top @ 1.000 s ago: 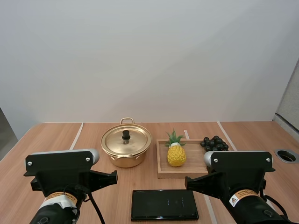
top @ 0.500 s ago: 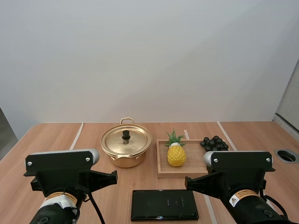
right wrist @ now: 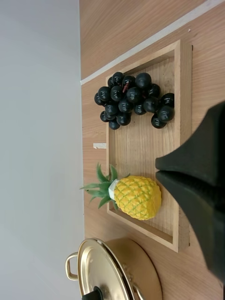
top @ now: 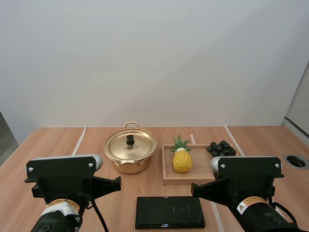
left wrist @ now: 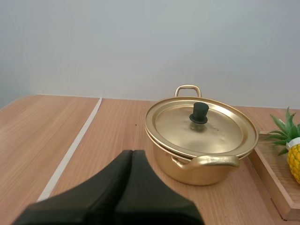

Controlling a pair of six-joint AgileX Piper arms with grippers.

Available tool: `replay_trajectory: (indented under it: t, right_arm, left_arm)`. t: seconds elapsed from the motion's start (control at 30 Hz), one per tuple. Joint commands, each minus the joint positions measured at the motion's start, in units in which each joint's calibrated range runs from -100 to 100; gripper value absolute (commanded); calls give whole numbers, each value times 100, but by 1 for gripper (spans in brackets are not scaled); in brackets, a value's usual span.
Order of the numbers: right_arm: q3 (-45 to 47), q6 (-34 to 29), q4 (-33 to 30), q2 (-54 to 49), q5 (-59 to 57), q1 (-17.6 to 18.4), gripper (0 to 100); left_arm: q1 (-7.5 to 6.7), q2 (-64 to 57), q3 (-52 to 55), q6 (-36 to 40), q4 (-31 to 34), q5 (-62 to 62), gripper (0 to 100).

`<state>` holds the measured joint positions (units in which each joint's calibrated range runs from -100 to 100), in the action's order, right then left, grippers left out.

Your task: Open the pot, put the grape inside, and close it

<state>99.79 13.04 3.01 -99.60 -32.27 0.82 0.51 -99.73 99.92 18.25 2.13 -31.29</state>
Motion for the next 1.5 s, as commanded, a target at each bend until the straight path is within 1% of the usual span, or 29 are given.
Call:
replay_trajectory:
  t: [0.0, 0.27, 0.47, 1.47]
  right_arm:
    - [21, 0, 14, -40, 114, -15, 0]
    - [21, 0, 14, -40, 114, -15, 0]
    - [21, 0, 14, -40, 114, -15, 0]
    - [21, 0, 14, -40, 114, -15, 0]
  left_arm:
    - [-10, -27, 8, 28, -85, 62, 0]
    - [-10, -27, 8, 28, -85, 62, 0]
    - [-99, -27, 8, 28, -85, 62, 0]
    - [-99, -27, 8, 28, -85, 62, 0]
